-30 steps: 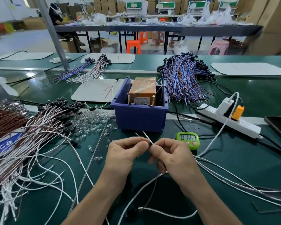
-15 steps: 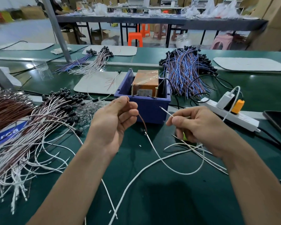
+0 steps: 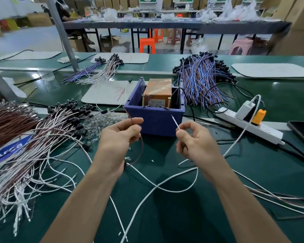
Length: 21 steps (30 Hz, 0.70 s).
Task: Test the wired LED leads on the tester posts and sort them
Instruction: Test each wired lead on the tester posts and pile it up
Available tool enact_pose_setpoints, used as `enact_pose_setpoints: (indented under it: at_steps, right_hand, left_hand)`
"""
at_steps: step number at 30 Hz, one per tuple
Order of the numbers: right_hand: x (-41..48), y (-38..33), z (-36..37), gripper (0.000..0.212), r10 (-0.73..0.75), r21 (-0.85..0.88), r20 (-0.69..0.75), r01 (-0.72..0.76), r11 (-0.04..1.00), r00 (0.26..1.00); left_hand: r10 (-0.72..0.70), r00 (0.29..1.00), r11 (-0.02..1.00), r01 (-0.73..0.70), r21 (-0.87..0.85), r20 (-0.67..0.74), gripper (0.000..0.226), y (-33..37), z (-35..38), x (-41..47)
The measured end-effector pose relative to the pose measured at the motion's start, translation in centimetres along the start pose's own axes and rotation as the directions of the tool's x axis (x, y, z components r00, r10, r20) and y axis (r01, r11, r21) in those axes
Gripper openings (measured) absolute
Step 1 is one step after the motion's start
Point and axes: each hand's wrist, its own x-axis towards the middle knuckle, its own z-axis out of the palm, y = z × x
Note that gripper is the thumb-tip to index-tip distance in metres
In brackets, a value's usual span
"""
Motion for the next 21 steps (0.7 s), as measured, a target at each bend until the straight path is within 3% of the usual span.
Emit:
enact_pose_setpoints:
  at_steps: [5, 8, 14, 21]
  right_hand:
    - [0.6, 0.0, -0.2, 0.005, -0.134, -0.157, -0.160, 0.109, 0.982, 0.978]
    - [0.7, -0.1, -0.4, 0.010, -0.230, -0.277, -0.241, 0.160, 0.947, 0.943]
    - [1.2, -0.9, -0.2, 0.015, -0.324, -0.333, -0.326, 0.213, 0.918, 0.888]
    - [1.9, -1.0, 0.1, 0.017, -0.436, -0.450, -0.351, 0.259, 0.855, 0.828]
  left_hand:
    - [-0.042, 0.996, 0.997, 0.046, 0.054, -0.081, 0.011, -1.5, 0.4, 0.9]
    - [-0.030, 0.993, 0.996, 0.039, 0.077, -0.112, 0.015, -1.9, 0.5, 1.1]
    - [0.088, 0.977, 0.961, -0.032, 0.274, -0.193, 0.019, -1.3, 1.1, 1.6]
    - [0.250, 0.938, 0.854, -0.097, 0.511, -0.240, 0.018, -0.9, 2.1, 1.4]
